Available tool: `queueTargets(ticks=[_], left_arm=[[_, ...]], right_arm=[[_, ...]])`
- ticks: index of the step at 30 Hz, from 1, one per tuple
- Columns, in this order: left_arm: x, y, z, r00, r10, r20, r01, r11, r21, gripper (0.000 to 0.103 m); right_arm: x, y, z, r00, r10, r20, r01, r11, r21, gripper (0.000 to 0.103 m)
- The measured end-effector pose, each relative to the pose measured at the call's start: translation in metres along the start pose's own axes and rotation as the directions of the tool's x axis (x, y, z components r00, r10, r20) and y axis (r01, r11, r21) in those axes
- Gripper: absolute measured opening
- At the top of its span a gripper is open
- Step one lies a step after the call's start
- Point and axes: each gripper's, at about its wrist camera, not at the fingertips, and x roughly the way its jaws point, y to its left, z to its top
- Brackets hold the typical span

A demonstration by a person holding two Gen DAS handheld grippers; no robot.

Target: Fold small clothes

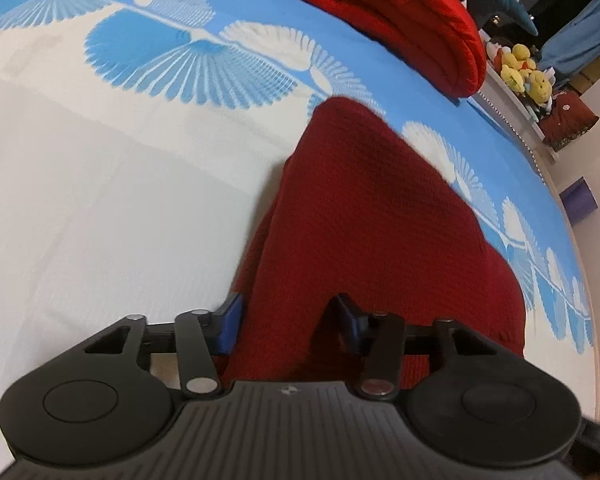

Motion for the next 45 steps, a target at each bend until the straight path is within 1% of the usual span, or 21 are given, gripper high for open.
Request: queueTargets(ticks=[7, 11, 14, 17, 21, 25, 27, 28, 29, 30, 31, 33, 34, 35, 37, 39, 40, 42, 43, 44, 45], left_arm=[[0.024, -0.012, 0.027, 1.000, -0.027, 0.004, 0.027, 1.000, 0.001, 0.050], [0.033, -0.021, 0.046, 0.999, -0.037, 0.023, 0.037, 0.999, 0.003, 0.050], [0.042, -0.021, 0.059, 0.998, -0.049, 0.030, 0.050, 0.998, -0.029, 0.050], [0.053, -0.025, 0.074, 0.997, -0.062, 0.042, 0.064, 0.997, -0.044, 0.050], [0.065, -0.034, 0.092, 0.996, -0.069, 0.059, 0.070, 0.998, -0.013, 0.050], [0.073, -0.038, 0.100, 0.996, -0.070, 0.064, 0.070, 0.998, -0.004, 0.050], [0.072, -0.036, 0.103, 0.996, -0.063, 0.068, 0.064, 0.998, -0.021, 0.052], [0.069, -0.035, 0.104, 0.996, -0.044, 0.078, 0.047, 0.998, -0.032, 0.057], [0.064, -0.033, 0.104, 0.996, -0.011, 0.093, 0.014, 0.999, -0.034, 0.061], [0.058, -0.033, 0.104, 0.994, 0.023, 0.108, -0.020, 0.999, -0.033, 0.069], [0.050, -0.032, 0.103, 0.991, 0.048, 0.128, -0.045, 0.999, -0.031, 0.075], [0.036, -0.035, 0.101, 0.989, 0.038, 0.141, -0.038, 0.999, -0.001, 0.075], [0.031, -0.041, 0.098, 0.991, 0.023, 0.132, -0.027, 0.999, 0.032, 0.075], [0.025, -0.050, 0.094, 0.991, 0.014, 0.131, -0.023, 0.997, 0.068, 0.075], [0.016, -0.071, 0.082, 0.990, -0.010, 0.140, -0.011, 0.989, 0.147, 0.080], [0.014, -0.094, 0.068, 0.991, -0.046, 0.124, 0.017, 0.975, 0.222, 0.084], [0.015, -0.104, 0.061, 0.992, -0.044, 0.117, 0.013, 0.967, 0.254, 0.085], [0.030, -0.120, 0.045, 0.993, 0.020, 0.115, -0.057, 0.942, 0.330, 0.085], [0.044, -0.123, 0.037, 0.989, 0.089, 0.119, -0.127, 0.923, 0.362, 0.086], [0.060, -0.120, 0.030, 0.983, 0.140, 0.119, -0.175, 0.910, 0.376, 0.092], [0.071, -0.112, 0.026, 0.981, 0.145, 0.133, -0.184, 0.913, 0.364, 0.103]], right_arm=[[0.007, -0.004, 0.004, 0.999, -0.020, 0.034, 0.020, 1.000, 0.018, 0.031], [0.014, 0.000, 0.014, 0.997, -0.051, 0.064, 0.050, 0.999, 0.020, 0.030], [0.022, 0.002, 0.025, 0.994, -0.067, 0.091, 0.066, 0.998, 0.019, 0.030], [0.029, 0.003, 0.033, 0.988, -0.086, 0.126, 0.083, 0.996, 0.033, 0.030], [0.035, 0.004, 0.042, 0.981, -0.111, 0.161, 0.102, 0.993, 0.064, 0.029], [0.041, 0.005, 0.048, 0.971, -0.137, 0.196, 0.125, 0.989, 0.072, 0.029], [0.044, 0.008, 0.049, 0.964, -0.151, 0.218, 0.141, 0.988, 0.060, 0.030], [0.045, 0.008, 0.049, 0.961, -0.161, 0.225, 0.153, 0.987, 0.054, 0.036], [0.046, 0.010, 0.049, 0.956, -0.180, 0.232, 0.174, 0.984, 0.046, 0.040], [0.045, 0.013, 0.049, 0.947, -0.210, 0.243, 0.207, 0.978, 0.036, 0.050], [0.043, 0.016, 0.049, 0.932, -0.248, 0.262, 0.252, 0.967, 0.019, 0.055], [0.036, 0.023, 0.050, 0.911, -0.296, 0.288, 0.313, 0.950, -0.012, 0.056], [0.030, 0.027, 0.050, 0.906, -0.295, 0.302, 0.316, 0.948, -0.023, 0.056], [0.024, 0.032, 0.051, 0.908, -0.276, 0.314, 0.301, 0.953, -0.034, 0.056], [0.013, 0.046, 0.050, 0.925, -0.203, 0.321, 0.242, 0.966, -0.089, 0.056], [0.009, 0.066, 0.044, 0.952, -0.120, 0.281, 0.180, 0.963, -0.200, 0.056], [0.010, 0.076, 0.038, 0.962, -0.099, 0.253, 0.165, 0.953, -0.254, 0.056], [0.020, 0.091, 0.021, 0.977, -0.114, 0.179, 0.174, 0.912, -0.371, 0.056], [0.028, 0.094, 0.013, 0.977, -0.136, 0.162, 0.193, 0.888, -0.417, 0.057], [0.035, 0.094, 0.007, 0.973, -0.152, 0.171, 0.214, 0.873, -0.439, 0.059], [0.039, 0.092, 0.006, 0.973, -0.156, 0.168, 0.216, 0.869, -0.445, 0.063]])
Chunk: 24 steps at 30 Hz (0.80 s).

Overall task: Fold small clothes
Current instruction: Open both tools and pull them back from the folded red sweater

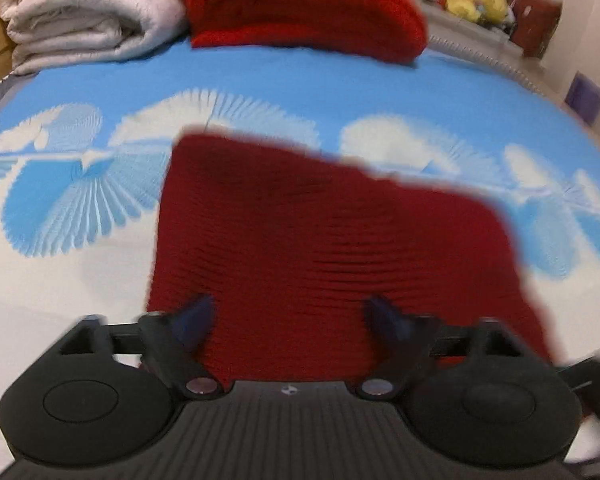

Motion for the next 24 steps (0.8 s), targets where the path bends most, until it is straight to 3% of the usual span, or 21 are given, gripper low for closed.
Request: queueTargets(ticks=[2, 5, 7, 9, 11, 13, 14, 16, 19, 24], left_arm=[[0.005, 0.014, -0.001, 0.999, -0.044, -0.008, 0.044, 0.997, -0.061, 0.103], [-0.009, 0.028, 0.009, 0.997, -0.071, -0.007, 0.070, 0.995, -0.068, 0.102], [-0.017, 0.040, 0.008, 1.000, -0.005, 0.018, 0.007, 0.998, -0.063, 0.102], [-0.016, 0.050, 0.004, 1.000, 0.026, -0.014, -0.026, 0.999, -0.048, 0.102], [-0.010, 0.062, -0.004, 0.995, 0.092, -0.045, -0.093, 0.995, -0.042, 0.102], [-0.006, 0.074, -0.012, 0.991, 0.122, -0.055, -0.125, 0.991, -0.039, 0.103], [-0.006, 0.080, -0.015, 0.993, 0.106, -0.055, -0.109, 0.993, -0.050, 0.103], [-0.007, 0.086, -0.014, 0.995, 0.093, -0.048, -0.095, 0.994, -0.050, 0.103], [-0.015, 0.089, -0.014, 0.996, 0.080, -0.026, -0.081, 0.996, -0.034, 0.103], [-0.068, 0.077, -0.011, 0.998, -0.026, 0.049, 0.028, 0.998, -0.056, 0.103]], right_arm=[[0.004, -0.014, 0.003, 0.999, 0.045, -0.017, -0.044, 0.998, 0.052, 0.066], [0.002, -0.046, 0.009, 0.989, 0.145, -0.038, -0.135, 0.972, 0.192, 0.065], [-0.007, -0.065, 0.015, 0.995, 0.095, 0.024, -0.098, 0.967, 0.234, 0.063], [-0.012, -0.076, 0.018, 0.994, 0.032, 0.104, -0.060, 0.959, 0.276, 0.064], [-0.004, -0.087, 0.027, 0.991, -0.002, 0.131, -0.041, 0.946, 0.322, 0.064], [0.012, -0.087, 0.037, 0.988, -0.043, 0.145, -0.001, 0.958, 0.286, 0.063], [0.026, -0.085, 0.041, 0.988, -0.078, 0.131, 0.041, 0.963, 0.266, 0.063], [0.060, -0.089, 0.043, 0.994, -0.106, 0.011, 0.100, 0.960, 0.260, 0.067], [0.068, -0.104, 0.040, 0.996, -0.087, 0.001, 0.081, 0.923, 0.376, 0.075], [0.008, -0.103, 0.043, 0.982, -0.130, 0.140, 0.075, 0.935, 0.347, 0.079]])
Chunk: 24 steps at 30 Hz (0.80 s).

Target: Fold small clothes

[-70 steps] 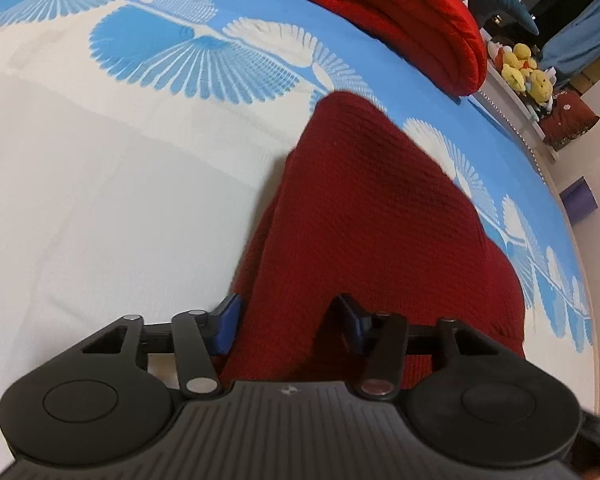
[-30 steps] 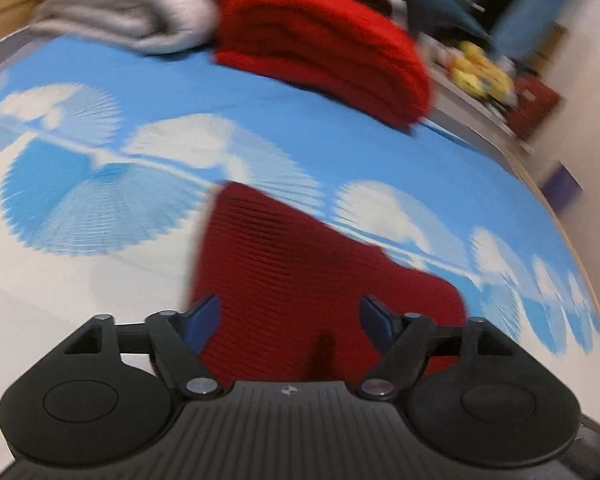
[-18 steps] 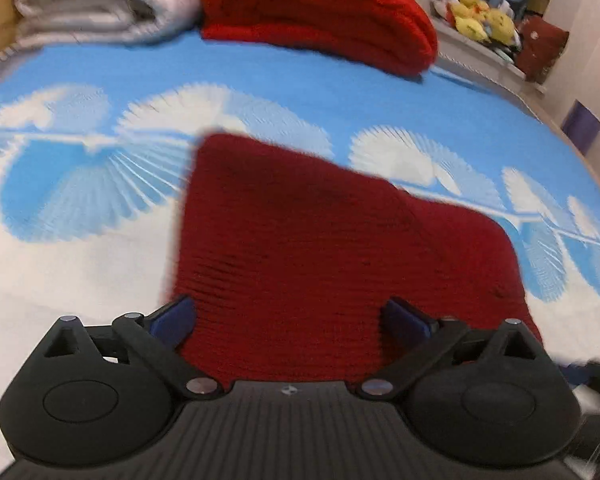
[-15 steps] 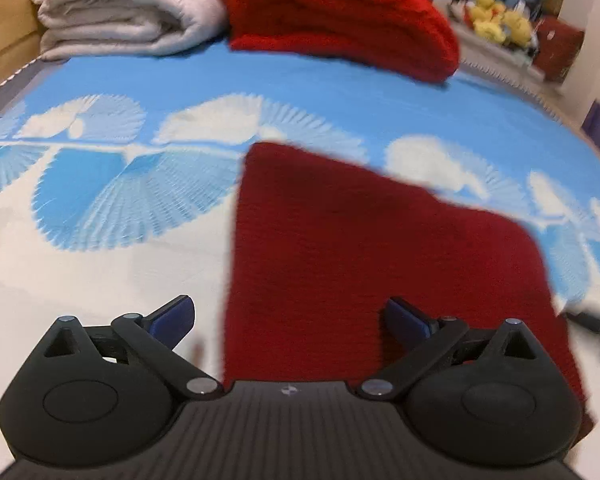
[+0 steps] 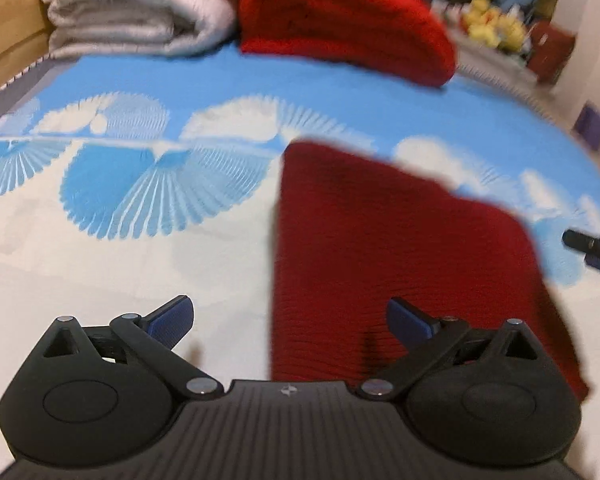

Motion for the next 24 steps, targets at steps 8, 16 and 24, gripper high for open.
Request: queueTargets(ticks=[8, 16, 24], left_arm=[[-0.128, -0.042, -0.075, 0.992, 0.049, 0.118, -0.061, 0.993, 0.100, 0.103], [-0.130, -0.051, -0.181, 0.992, 0.127, 0.018, -0.128, 0.988, 0.084, 0.103], [-0.130, -0.060, -0.185, 0.989, 0.102, 0.109, -0.114, 0.988, 0.105, 0.103]], right_arm=[[-0.151, 0.028, -0.056, 0.987, 0.078, 0.143, -0.060, 0.991, -0.122, 0.102], [-0.200, 0.024, -0.182, 0.999, -0.003, -0.040, 0.001, 0.998, -0.057, 0.102], [-0.191, 0.025, -0.179, 1.000, -0.018, -0.008, 0.017, 0.994, -0.107, 0.102]])
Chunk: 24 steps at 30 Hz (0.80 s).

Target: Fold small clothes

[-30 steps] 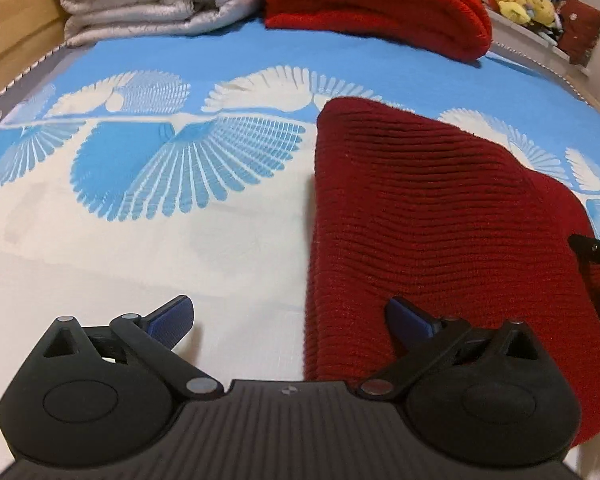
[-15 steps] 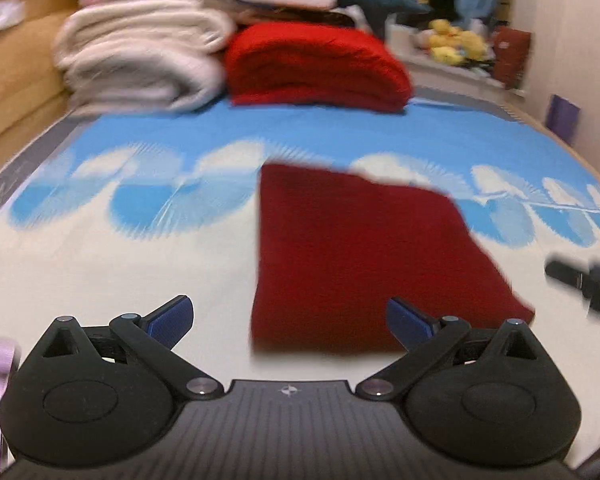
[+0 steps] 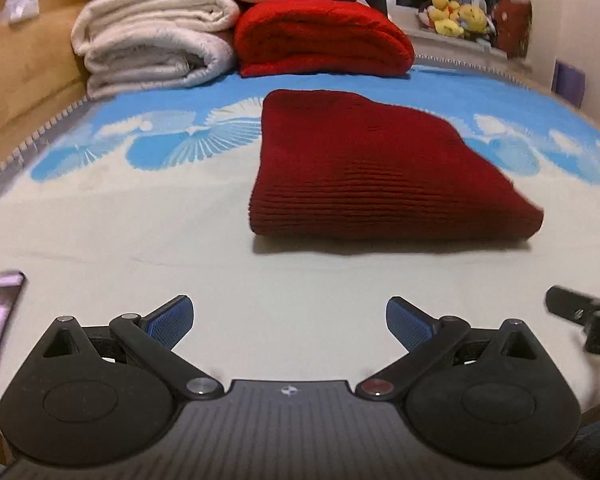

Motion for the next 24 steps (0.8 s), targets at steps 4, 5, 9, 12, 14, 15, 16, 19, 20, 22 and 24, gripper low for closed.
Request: queueTargets(ticks=[4, 5, 9, 12, 14, 15, 16, 19, 20, 22, 24], left_arm=[[0.014, 0.014, 0.003, 0.997, -0.066, -0.043, 0.061, 0.991, -0.117, 0.103], [0.018, 0.016, 0.007, 0.995, -0.077, -0.056, 0.070, 0.990, -0.119, 0.103], [0.027, 0.014, 0.010, 0.996, -0.047, -0.078, 0.042, 0.997, -0.058, 0.103], [0.032, 0.014, 0.012, 0.994, -0.055, -0.090, 0.051, 0.998, -0.045, 0.103], [0.033, 0.013, 0.013, 0.994, -0.052, -0.096, 0.048, 0.998, -0.037, 0.103], [0.034, 0.011, 0.013, 0.994, -0.046, -0.095, 0.043, 0.999, -0.033, 0.103], [0.034, 0.011, 0.013, 0.995, -0.039, -0.092, 0.037, 0.999, -0.024, 0.103], [0.033, 0.008, 0.012, 0.995, -0.041, -0.088, 0.041, 0.999, -0.005, 0.103], [0.032, 0.008, 0.012, 0.995, -0.042, -0.087, 0.042, 0.999, -0.001, 0.103], [0.032, 0.007, 0.011, 0.995, -0.043, -0.087, 0.043, 0.999, 0.004, 0.103], [0.031, 0.007, 0.010, 0.995, -0.042, -0.085, 0.043, 0.999, 0.007, 0.103]], right_arm=[[0.008, 0.004, -0.004, 1.000, 0.011, -0.004, -0.011, 1.000, -0.005, 0.102], [0.009, 0.007, -0.005, 1.000, 0.012, -0.006, -0.012, 1.000, -0.022, 0.102], [0.013, 0.019, -0.007, 1.000, 0.017, 0.000, -0.017, 0.995, -0.096, 0.102], [0.016, 0.027, -0.006, 1.000, 0.015, 0.008, -0.013, 0.991, -0.136, 0.102], [0.018, 0.028, -0.004, 1.000, 0.013, 0.007, -0.012, 0.990, -0.140, 0.102], [0.019, 0.028, -0.004, 1.000, 0.012, 0.004, -0.011, 0.991, -0.135, 0.102], [0.020, 0.028, -0.003, 1.000, 0.010, 0.002, -0.010, 0.991, -0.130, 0.102], [0.022, 0.026, -0.003, 1.000, 0.007, -0.008, -0.008, 0.994, -0.109, 0.102], [0.023, 0.025, -0.003, 1.000, 0.007, -0.010, -0.008, 0.995, -0.102, 0.102], [0.023, 0.024, -0.003, 1.000, 0.005, -0.012, -0.006, 0.995, -0.095, 0.102], [0.023, 0.023, -0.004, 1.000, 0.002, -0.014, -0.003, 0.996, -0.093, 0.102]])
